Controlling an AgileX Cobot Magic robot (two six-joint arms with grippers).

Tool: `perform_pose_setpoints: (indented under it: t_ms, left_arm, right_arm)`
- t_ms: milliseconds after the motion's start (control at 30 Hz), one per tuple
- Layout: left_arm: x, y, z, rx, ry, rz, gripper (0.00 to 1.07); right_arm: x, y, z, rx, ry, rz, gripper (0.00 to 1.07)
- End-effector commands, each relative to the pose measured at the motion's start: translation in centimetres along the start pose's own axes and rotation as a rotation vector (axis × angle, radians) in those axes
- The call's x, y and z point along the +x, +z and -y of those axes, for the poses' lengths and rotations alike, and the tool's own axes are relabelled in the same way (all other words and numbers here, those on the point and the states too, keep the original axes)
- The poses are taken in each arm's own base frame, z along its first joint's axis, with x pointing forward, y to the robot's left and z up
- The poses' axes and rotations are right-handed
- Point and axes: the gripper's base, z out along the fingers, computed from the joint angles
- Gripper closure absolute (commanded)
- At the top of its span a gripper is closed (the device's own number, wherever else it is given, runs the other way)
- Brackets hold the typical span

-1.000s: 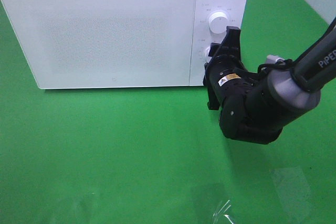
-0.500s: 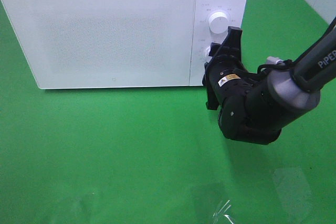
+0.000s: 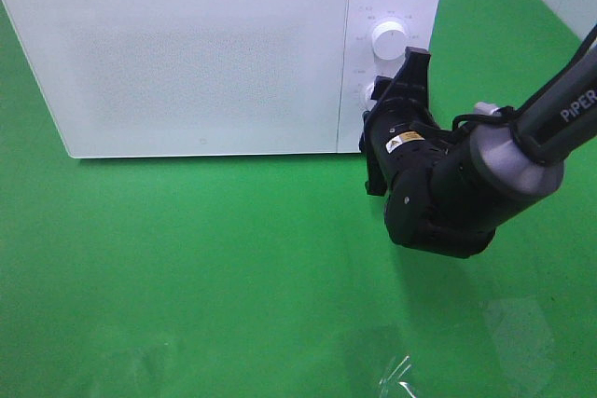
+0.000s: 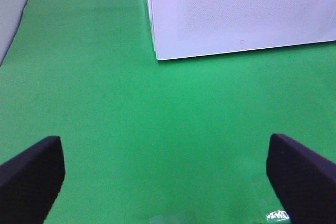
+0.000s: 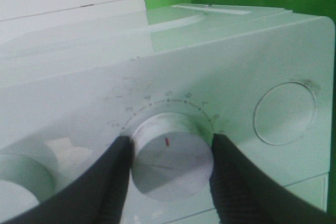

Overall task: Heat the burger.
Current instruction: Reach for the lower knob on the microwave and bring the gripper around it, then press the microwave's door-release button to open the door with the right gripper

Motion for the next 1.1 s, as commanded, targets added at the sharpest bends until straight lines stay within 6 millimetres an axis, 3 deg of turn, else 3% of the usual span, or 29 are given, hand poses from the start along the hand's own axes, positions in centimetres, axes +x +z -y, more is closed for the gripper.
perform_pose_setpoints:
  t_ms: [33,133,167,200,267,333,767,1100]
  left_arm:
    - [0.2,-0.2,0.1,-0.004,-0.004,0.023,0.03]
    - [0.2,-0.2,0.1,-0.004,-0.004,0.023,0.03]
    - [0.2,-0.2,0.1,-0.004,-0.004,0.023,0.03]
    - [0.2,-0.2,0.1,-0.004,-0.004,0.023,0.03]
    - [0.2,-0.2,0.1,-0.004,-0.004,0.023,0.03]
    - [0.2,-0.2,0.1,-0.004,-0.004,0.023,0.03]
    - [0.2,-0.2,0.1,-0.004,-0.004,0.023,0.03]
    - [0.2,-0.2,0.1,-0.004,-0.004,0.023,0.03]
  right_arm:
    - [1.5,0.5,-1.8,-0.101,-0.036,-0.076,0.67]
    - [1.5,0.5,-1.8,-0.1,-0.041,-0.073,0.64]
    - [1.4,0.4,-1.7,-0.098,-0.051,-0.072,0.56]
    - [1.4,0.4,-1.7,-0.098,-0.051,-0.072,0.56]
    - [1.4,0.2,-1.3,-0.055,-0.07,-0.079,0.41]
    - [1.3,0.0,-1.3,-0.038,-0.086,-0.082,0.37]
    - [0.3,-3.4,-1.5,0.154,-0.303,-0.227,0.35]
    - [0.7,-6.1,-3.6,0.278,-0.801,-0.458,0.35]
